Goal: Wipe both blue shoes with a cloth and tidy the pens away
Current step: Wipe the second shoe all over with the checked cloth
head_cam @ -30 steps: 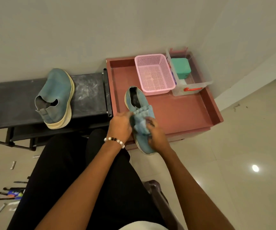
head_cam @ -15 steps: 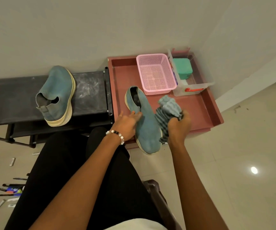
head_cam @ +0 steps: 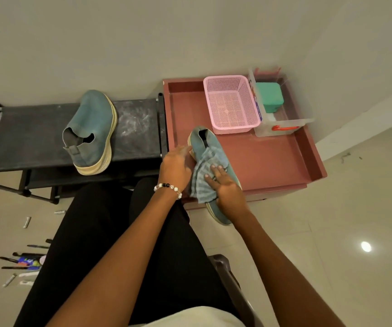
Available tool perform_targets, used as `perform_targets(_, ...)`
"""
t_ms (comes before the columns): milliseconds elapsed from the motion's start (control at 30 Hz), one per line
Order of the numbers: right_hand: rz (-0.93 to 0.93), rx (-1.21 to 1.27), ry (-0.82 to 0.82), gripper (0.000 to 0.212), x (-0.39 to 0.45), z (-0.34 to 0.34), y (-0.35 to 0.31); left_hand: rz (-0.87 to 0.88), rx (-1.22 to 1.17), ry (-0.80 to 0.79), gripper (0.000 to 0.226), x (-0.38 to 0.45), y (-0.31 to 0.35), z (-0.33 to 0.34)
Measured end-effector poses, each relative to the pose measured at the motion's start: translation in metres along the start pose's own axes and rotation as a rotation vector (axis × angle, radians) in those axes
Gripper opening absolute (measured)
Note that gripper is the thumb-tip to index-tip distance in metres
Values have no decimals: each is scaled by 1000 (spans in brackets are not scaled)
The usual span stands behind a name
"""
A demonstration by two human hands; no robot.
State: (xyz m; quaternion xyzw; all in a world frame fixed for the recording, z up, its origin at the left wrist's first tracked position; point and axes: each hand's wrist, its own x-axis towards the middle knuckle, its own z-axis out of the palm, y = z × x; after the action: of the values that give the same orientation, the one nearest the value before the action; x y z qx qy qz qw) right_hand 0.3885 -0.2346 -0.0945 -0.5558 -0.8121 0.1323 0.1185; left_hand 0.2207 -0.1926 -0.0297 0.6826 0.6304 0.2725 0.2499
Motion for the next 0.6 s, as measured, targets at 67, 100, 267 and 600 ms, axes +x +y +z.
perform_targets(67,-35,15,-64,44,-10,-9,0,52,89,-187,66,4,-1,4)
perform_targets(100,-32,85,-76,46,-13,-16,2,95,182,-292,69,5,-1,8)
perform_targets(267,435,610,-45,54,-13,-61,18,224,596,-698,80,-2,-3,27)
perform_targets(600,234,202,249,41,-31,-29,-30,225,890,-682,74,-6,-13,37)
